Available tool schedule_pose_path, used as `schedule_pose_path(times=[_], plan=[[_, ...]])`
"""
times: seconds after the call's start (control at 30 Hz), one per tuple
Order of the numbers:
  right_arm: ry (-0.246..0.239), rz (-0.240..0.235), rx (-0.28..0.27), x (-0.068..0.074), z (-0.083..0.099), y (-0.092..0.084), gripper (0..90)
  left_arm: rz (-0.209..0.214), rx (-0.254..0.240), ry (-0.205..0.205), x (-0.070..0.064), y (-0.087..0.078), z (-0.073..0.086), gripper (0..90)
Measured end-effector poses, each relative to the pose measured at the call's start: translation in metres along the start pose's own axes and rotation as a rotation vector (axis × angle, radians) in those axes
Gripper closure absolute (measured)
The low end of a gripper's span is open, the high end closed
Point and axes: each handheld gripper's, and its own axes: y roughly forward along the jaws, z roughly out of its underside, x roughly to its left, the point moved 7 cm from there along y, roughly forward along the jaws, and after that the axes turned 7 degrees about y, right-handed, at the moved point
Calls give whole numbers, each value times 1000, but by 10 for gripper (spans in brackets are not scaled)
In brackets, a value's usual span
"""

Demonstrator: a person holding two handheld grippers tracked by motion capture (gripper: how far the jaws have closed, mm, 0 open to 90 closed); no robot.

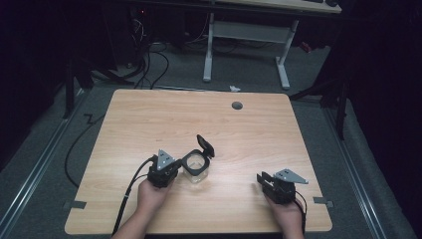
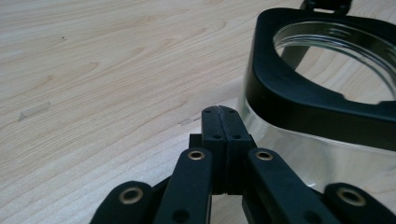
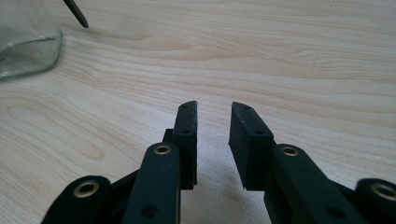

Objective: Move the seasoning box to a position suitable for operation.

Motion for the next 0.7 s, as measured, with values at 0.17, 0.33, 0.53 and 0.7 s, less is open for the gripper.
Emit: schedule_pose_path(times=[0.17, 0.33, 0.53, 0.7], plan=[[-2, 0, -2, 0, -1, 0, 727, 25, 1, 1, -10, -7, 2, 900], [-7, 0, 2, 2, 0, 1, 727, 71, 6, -2, -29, -16, 7, 900], [-7, -1, 2, 1, 0, 1, 727, 99, 19, -2, -41, -19, 14, 900], [-5, -3, 2, 2, 0, 1, 727, 117, 32, 0, -47, -20, 20, 900]])
